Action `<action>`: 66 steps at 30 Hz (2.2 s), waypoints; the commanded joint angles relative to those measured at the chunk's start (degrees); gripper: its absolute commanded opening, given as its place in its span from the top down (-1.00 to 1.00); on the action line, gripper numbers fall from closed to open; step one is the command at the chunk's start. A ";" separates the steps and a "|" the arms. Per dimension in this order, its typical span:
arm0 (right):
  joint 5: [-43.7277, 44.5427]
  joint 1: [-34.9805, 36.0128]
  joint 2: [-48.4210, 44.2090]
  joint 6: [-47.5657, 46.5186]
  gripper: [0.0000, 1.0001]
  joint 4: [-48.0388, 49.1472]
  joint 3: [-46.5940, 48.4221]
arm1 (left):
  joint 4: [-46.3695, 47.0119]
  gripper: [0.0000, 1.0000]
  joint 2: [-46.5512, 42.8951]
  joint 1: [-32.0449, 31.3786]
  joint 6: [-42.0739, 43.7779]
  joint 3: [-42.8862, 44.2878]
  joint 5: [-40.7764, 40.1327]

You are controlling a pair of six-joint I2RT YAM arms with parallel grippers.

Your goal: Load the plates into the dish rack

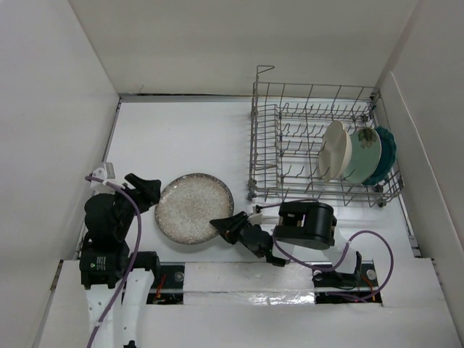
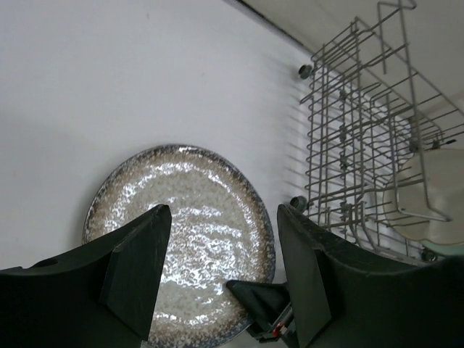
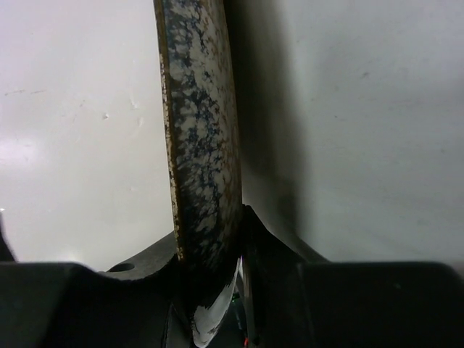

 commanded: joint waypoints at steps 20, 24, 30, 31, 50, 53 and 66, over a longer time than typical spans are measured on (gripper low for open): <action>8.69 5.52 -24.66 -27.27 1.00 -2.27 -1.59 | 12.81 -0.10 -3.72 -0.22 -1.64 -1.46 3.38; 8.43 6.75 -29.41 -32.99 1.00 -3.24 -0.18 | 13.94 -0.08 -2.76 -0.22 -1.63 -1.55 4.07; 5.37 6.75 -35.91 -35.20 1.00 -7.45 3.42 | 14.92 -0.04 -1.27 -0.22 -1.81 1.78 6.19; 5.01 6.23 -36.62 -35.20 1.00 -8.42 4.04 | 14.92 -0.04 -1.00 -0.22 -1.81 2.31 6.10; -3.35 -5.02 -48.66 -37.13 1.00 -20.38 13.88 | 15.36 -0.05 5.33 -0.22 -3.92 23.84 9.35; -3.61 -8.61 -51.73 -39.23 1.00 -23.01 16.16 | 15.00 -0.05 5.15 -0.22 -3.40 23.94 9.44; -11.76 -36.12 -69.93 -46.43 1.00 -43.73 19.60 | 19.13 -0.05 2.69 -0.22 -3.13 8.04 13.83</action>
